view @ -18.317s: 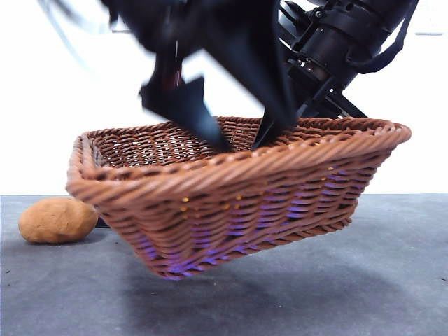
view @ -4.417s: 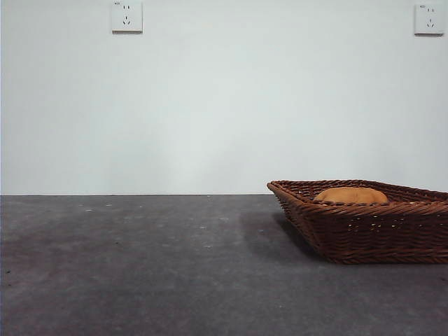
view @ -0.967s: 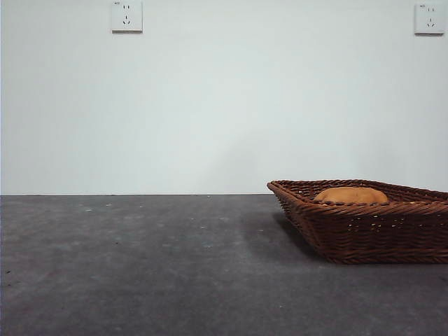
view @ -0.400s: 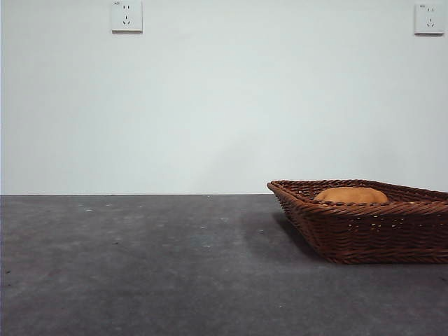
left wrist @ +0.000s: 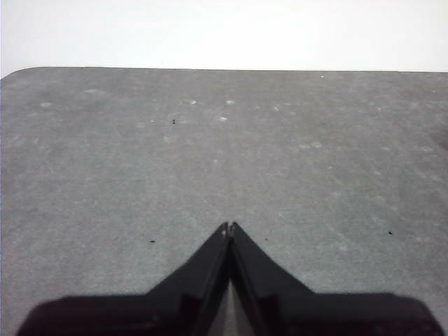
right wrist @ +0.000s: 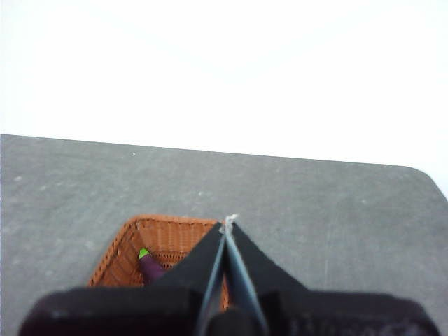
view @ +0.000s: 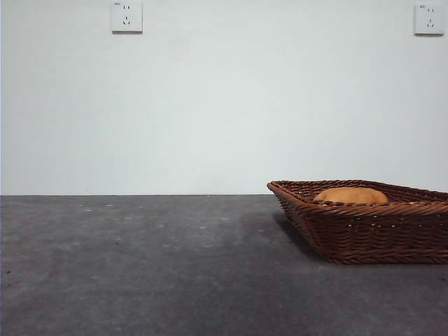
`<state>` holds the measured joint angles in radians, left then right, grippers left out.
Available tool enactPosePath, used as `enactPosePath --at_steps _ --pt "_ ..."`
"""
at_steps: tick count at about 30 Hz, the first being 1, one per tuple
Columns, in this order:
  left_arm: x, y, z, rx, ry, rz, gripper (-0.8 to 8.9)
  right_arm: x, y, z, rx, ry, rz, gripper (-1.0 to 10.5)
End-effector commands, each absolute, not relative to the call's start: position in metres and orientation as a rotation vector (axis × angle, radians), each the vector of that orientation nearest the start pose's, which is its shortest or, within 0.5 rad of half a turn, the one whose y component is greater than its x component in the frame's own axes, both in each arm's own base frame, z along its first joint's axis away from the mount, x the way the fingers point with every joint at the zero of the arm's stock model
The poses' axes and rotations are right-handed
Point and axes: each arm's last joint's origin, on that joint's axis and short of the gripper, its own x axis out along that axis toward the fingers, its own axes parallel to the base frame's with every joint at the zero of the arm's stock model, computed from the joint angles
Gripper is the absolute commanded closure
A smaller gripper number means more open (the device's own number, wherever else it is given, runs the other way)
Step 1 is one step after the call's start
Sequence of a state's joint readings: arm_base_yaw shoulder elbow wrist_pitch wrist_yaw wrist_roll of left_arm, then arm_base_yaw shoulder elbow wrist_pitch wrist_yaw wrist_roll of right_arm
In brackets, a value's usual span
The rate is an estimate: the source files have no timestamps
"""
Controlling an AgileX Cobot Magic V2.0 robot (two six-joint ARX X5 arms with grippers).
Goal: Help me put the vegetables on the table into the basket
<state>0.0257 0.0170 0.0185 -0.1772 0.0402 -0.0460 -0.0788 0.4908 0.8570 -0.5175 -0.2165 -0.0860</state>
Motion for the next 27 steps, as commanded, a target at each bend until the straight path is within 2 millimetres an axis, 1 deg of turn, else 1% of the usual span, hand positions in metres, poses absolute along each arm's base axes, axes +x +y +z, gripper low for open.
enactPosePath --at_steps 1,3,7,12,15,21,27 --pt "0.097 0.002 0.149 -0.058 0.174 -0.008 8.17 0.092 0.000 0.314 -0.048 0.158 0.154 9.5" --pt "0.097 0.002 0.149 -0.058 0.174 -0.008 8.17 0.092 0.001 0.288 -0.050 0.158 0.167 9.5" --pt "0.097 0.002 0.149 -0.058 0.174 -0.008 8.17 0.092 0.003 0.242 -0.051 0.163 0.192 9.5" --pt "0.097 0.002 0.149 -0.058 0.174 -0.008 8.17 0.092 0.006 0.200 -0.049 0.190 0.215 9.5" --pt "0.097 0.002 0.149 -0.058 0.174 -0.008 8.17 0.092 0.006 0.181 -0.047 0.214 0.220 9.5" --pt "0.097 0.002 0.149 -0.058 0.174 -0.008 8.17 0.093 0.007 0.151 0.003 0.254 0.217 9.5" --pt "0.097 0.002 0.149 -0.058 0.174 -0.008 8.17 0.093 0.008 0.153 0.014 0.218 0.203 9.5"
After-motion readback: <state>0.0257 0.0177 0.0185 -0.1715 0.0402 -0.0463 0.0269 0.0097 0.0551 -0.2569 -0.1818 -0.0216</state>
